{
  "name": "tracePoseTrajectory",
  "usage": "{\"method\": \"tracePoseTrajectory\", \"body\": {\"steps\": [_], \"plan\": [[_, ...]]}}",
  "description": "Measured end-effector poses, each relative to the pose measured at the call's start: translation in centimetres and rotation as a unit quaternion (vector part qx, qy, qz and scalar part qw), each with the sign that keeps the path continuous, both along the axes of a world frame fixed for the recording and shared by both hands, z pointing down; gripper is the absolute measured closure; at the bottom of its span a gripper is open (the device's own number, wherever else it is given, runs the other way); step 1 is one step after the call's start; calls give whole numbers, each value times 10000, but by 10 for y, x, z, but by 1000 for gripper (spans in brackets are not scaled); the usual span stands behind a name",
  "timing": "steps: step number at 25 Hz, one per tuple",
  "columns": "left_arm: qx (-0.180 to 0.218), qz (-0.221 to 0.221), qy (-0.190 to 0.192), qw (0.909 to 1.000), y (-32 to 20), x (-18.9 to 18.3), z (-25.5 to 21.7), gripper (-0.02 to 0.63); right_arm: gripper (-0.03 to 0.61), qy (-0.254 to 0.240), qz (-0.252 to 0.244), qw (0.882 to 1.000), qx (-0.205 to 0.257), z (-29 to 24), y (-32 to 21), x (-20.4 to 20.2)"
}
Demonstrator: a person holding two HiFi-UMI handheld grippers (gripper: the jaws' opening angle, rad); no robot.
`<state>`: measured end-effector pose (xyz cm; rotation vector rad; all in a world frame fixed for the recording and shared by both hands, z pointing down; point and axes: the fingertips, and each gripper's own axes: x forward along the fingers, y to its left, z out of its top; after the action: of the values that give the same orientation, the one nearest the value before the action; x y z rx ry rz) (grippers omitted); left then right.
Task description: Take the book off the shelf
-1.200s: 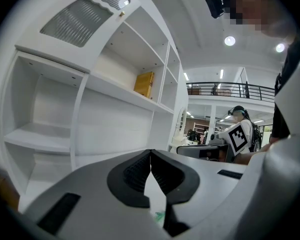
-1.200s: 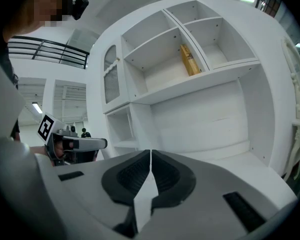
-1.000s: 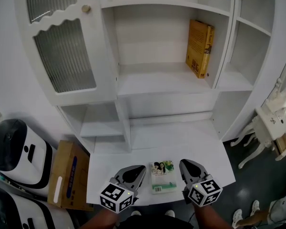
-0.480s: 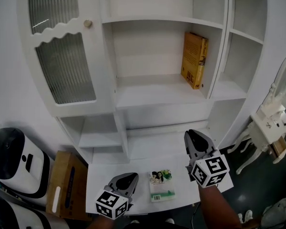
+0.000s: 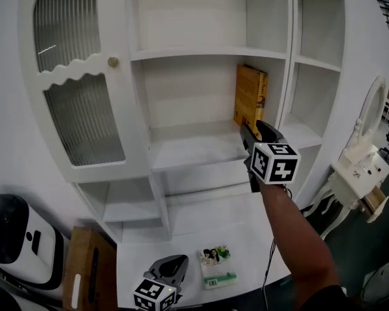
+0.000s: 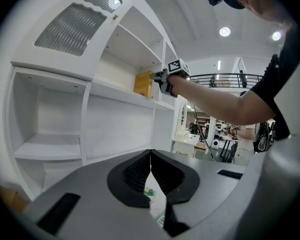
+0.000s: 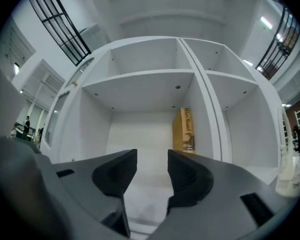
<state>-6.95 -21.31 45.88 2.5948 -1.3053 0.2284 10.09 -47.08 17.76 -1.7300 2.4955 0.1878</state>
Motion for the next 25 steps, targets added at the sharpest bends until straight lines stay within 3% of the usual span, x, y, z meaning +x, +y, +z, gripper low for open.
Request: {"method": "tracePoseTrajectory", "body": {"steps": [8, 17, 25], "plan": [[-250, 61, 16, 9997, 8, 0, 18, 603, 391, 54, 1030, 9943, -251, -11, -74, 29], [-296, -99, 90, 9995, 4, -8, 20, 603, 390, 380, 1168, 9919, -310, -6, -95, 20], [-372, -121, 102, 9992, 6, -8, 26, 603, 391, 885, 911, 9919, -93, -5, -89, -1]]}}
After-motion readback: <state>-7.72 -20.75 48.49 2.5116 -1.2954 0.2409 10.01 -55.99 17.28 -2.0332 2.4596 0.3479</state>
